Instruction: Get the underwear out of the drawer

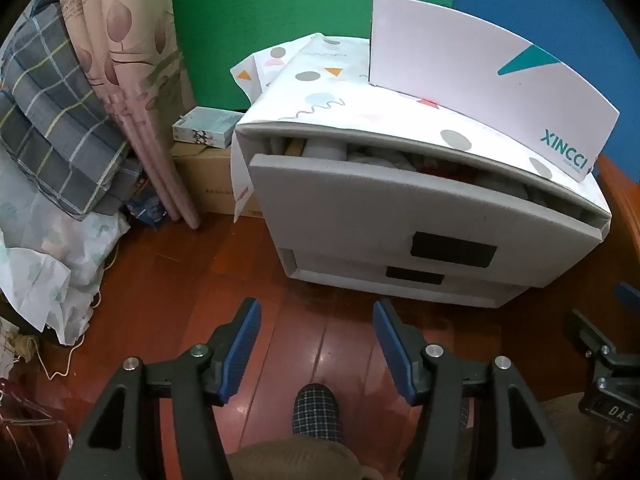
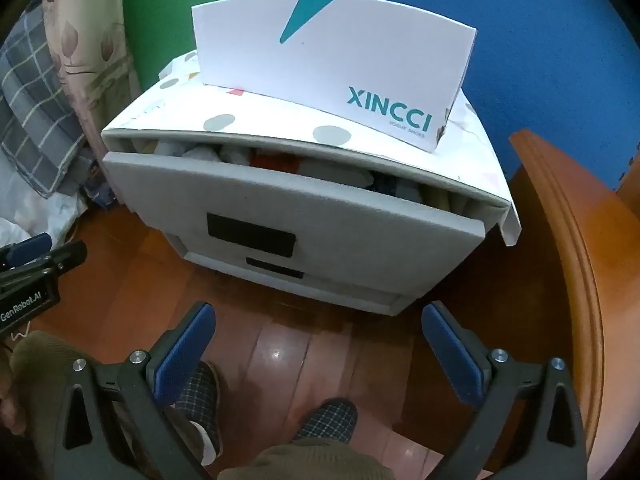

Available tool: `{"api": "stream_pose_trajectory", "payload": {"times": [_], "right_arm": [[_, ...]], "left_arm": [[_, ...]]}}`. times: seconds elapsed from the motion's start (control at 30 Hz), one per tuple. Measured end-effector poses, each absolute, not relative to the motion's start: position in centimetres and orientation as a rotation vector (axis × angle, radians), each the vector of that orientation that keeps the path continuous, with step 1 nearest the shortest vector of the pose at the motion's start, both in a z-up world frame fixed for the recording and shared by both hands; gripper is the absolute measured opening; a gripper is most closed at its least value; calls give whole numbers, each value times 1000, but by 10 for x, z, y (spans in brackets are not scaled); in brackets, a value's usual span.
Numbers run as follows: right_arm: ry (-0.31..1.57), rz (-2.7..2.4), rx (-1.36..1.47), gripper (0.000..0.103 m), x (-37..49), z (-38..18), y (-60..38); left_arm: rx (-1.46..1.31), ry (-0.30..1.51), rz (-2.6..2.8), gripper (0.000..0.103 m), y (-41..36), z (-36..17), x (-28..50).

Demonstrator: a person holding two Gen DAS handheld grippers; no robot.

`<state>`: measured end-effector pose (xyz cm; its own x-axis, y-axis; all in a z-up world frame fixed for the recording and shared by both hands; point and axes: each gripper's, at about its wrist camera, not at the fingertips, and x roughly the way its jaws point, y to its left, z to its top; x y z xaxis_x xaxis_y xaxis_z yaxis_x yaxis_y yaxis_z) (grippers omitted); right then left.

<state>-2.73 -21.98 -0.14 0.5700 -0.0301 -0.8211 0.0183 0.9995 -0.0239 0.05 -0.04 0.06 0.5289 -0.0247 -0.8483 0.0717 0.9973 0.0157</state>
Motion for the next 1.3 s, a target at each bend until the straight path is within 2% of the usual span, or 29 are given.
{"api": "stream_pose_trajectory", "payload": {"times": [0.2, 1.3], "right_arm": [[1037, 0, 47, 102, -23, -13, -229], [1054, -51, 81, 102, -23, -18, -233]], "left_arm": [[86, 1010, -40, 60, -1, -6, -2], [73, 1005, -23, 60, -1, -15, -3]]}}
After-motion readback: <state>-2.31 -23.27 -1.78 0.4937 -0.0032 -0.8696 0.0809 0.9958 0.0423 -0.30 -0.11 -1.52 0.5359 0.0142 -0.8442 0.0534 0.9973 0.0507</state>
